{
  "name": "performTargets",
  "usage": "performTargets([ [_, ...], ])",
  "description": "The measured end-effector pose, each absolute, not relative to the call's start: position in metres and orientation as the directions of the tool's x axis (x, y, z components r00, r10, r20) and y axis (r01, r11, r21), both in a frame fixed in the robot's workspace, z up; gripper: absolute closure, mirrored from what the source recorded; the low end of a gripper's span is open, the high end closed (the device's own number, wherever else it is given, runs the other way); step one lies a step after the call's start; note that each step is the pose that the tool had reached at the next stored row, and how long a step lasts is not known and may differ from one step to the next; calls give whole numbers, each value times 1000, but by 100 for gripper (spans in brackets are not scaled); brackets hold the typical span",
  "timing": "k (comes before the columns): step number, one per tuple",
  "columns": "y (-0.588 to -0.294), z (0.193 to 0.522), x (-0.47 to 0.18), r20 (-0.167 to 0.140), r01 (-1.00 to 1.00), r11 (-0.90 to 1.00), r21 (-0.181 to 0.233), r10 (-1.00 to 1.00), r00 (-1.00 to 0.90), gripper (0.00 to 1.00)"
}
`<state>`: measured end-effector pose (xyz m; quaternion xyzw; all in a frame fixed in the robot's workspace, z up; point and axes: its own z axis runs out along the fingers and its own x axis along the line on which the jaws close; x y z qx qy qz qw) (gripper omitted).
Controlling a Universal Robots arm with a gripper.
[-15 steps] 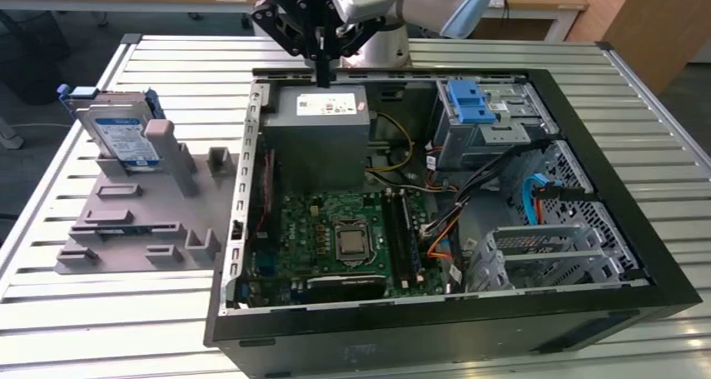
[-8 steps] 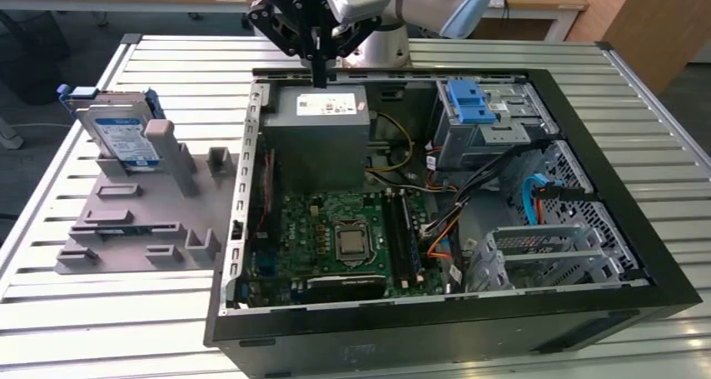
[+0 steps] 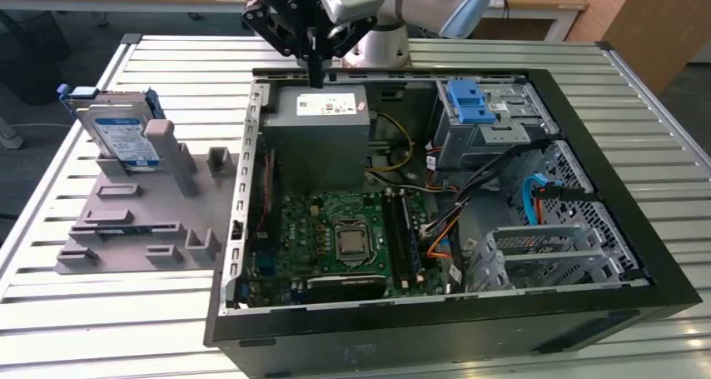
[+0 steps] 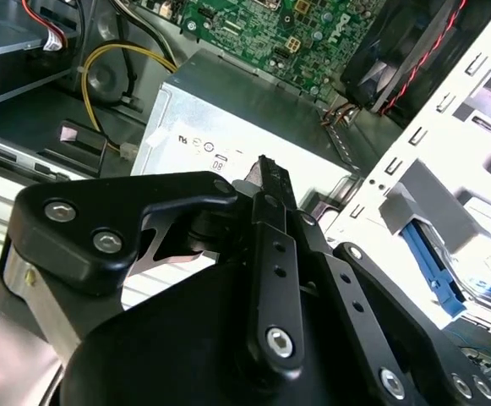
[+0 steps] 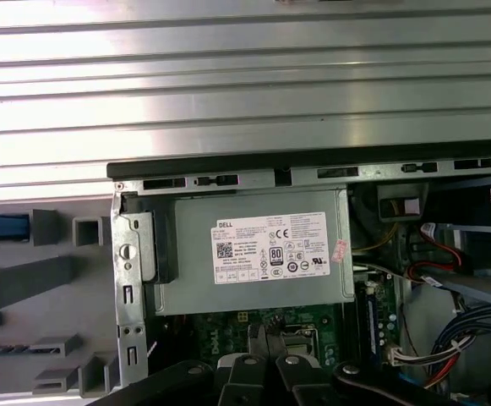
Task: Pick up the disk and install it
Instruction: 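Reach for the disk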
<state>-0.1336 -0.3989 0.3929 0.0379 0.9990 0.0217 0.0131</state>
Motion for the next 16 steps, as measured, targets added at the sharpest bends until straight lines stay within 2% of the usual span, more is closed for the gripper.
performTargets([
  [16, -398, 393, -144, -24, 75, 996, 44, 76, -997, 89],
])
